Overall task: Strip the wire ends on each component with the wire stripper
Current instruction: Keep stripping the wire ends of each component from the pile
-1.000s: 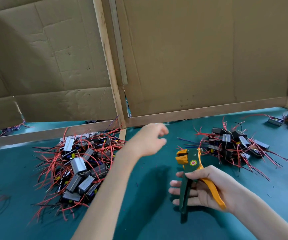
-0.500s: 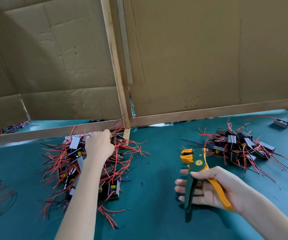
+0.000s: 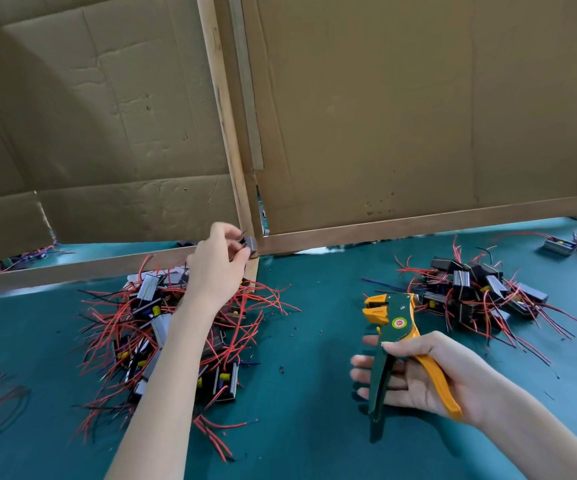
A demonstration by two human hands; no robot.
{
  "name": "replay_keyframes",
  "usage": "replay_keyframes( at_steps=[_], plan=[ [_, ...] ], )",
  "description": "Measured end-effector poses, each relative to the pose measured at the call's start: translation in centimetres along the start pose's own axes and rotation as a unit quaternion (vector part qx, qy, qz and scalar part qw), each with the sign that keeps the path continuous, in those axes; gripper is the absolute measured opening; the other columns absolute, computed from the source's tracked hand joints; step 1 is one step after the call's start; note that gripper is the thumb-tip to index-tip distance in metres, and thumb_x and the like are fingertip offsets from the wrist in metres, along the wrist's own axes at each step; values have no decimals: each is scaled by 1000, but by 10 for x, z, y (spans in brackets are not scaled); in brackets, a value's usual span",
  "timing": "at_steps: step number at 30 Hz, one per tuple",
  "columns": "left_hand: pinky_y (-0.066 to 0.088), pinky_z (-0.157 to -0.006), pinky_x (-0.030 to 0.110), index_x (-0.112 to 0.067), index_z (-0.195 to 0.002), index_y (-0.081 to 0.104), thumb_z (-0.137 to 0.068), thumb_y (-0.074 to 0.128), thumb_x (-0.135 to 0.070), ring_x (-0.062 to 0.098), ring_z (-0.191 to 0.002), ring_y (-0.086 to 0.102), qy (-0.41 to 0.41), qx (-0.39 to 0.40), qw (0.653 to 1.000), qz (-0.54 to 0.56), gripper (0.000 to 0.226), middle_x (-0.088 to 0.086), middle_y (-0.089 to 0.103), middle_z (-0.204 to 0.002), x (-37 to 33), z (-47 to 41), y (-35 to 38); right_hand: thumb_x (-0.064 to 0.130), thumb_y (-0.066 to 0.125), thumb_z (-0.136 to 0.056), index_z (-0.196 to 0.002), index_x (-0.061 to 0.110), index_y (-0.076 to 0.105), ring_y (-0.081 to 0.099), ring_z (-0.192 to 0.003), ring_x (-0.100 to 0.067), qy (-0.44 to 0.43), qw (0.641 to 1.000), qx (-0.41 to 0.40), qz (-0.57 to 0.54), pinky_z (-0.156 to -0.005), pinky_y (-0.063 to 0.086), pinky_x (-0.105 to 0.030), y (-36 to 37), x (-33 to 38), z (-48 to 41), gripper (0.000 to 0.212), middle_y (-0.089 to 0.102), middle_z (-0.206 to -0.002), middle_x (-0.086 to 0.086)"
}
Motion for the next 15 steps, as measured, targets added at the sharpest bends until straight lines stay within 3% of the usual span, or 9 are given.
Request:
replay_keyframes(
  at_steps=[3,6,8,11,13,15],
  plan=[
    [46,-84,30,-20,-111,49,-90,62,-12,5,-82,59,56,65,992,92,26,-13,58,-86,-30,6,14,-2,58,-70,-130,-3,50,68,-91,-49,-11,1000,-7,-4,-68,56,-61,-2,2,-1,61,65,-111,-35],
    [40,-70,14,-24,-109,50,-88,62,-8,-8,-69,54,95,211,970,76,28,-14,59,-86,-49,25,60,-2,56,-72,-132,-2,49,69,-89,-49,-25,999,-18,-11,-67,57,-60,-5,6,-1,61,66,-108,-35],
    [43,-66,17,-21,-110,50,-90,56,-5,0,-66,55,93,287,953,41,27,-6,61,-90,-50,41,91,-1,55,-73,-134,-1,47,69,-88,-48,-34,999,-25,-12,-65,57,-59,-6,9,-1,62,67,-106,-34],
    [53,-78,32,-12,-113,52,-89,53,2,17,-70,61,61,352,933,32,28,2,61,-93,-43,61,120,-1,55,-72,-134,0,46,70,-87,-47,-42,999,-30,-11,-64,57,-58,-8,11,-2,63,67,-104,-34],
    [57,-79,37,-9,-113,52,-90,53,3,21,-73,63,13,376,923,85,25,5,60,-96,-41,66,123,-1,55,-72,-133,0,48,70,-87,-47,-44,999,-28,-11,-64,57,-58,-9,11,-1,61,67,-104,-33],
    [59,-72,32,-8,-114,51,-95,45,1,23,-73,65,-54,403,899,164,22,8,58,-103,-40,67,122,-1,56,-72,-131,0,49,69,-88,-47,-45,999,-24,-12,-65,57,-58,-9,11,-1,60,67,-105,-33]
  ],
)
Point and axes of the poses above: each hand's wrist, its own z-axis away from the middle knuckle, its own y-axis out of the palm, x = y × z, the point moved 7 cm from there along -z, towards the middle knuckle
